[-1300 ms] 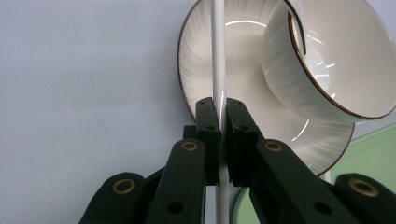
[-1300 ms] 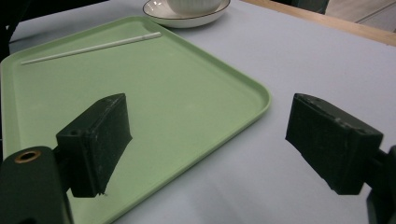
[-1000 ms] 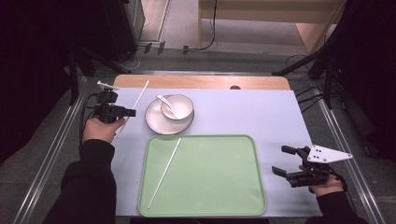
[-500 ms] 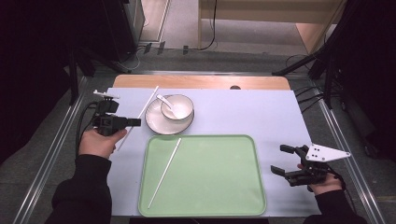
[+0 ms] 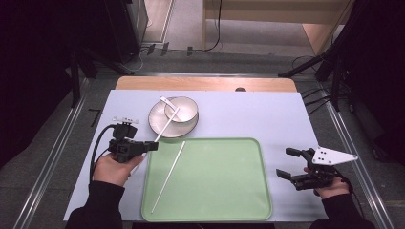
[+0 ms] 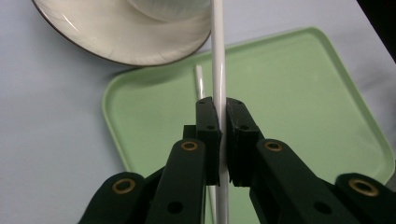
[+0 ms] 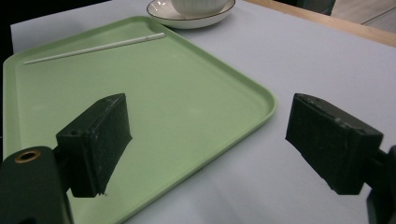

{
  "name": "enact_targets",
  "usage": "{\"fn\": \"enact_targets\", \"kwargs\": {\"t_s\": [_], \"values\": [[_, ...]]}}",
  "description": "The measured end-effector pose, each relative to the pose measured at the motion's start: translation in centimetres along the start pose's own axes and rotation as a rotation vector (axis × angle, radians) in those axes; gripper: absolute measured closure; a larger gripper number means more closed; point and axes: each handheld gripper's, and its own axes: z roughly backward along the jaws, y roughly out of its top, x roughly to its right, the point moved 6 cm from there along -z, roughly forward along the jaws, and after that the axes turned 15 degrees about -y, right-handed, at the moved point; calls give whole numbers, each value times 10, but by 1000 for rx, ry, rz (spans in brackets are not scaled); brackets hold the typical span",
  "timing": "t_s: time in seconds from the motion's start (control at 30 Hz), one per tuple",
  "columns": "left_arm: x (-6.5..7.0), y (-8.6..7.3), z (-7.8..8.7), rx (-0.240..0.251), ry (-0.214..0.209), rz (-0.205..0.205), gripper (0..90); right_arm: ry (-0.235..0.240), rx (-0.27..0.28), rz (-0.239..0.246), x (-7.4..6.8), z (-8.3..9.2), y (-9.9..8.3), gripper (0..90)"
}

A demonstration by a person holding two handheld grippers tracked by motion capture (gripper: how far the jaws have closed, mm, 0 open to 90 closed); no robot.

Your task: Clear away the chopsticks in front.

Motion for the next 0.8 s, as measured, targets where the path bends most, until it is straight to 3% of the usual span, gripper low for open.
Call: {"fn": "enact_targets", "kwargs": {"t_s": [0.47, 0.8], "values": [[11, -33, -29, -53, -22, -11, 863, -4, -2, -2, 0, 0, 0, 141], [9, -61, -37, -42, -15, 34, 863, -1, 2, -4, 0, 1, 0, 141]]}}
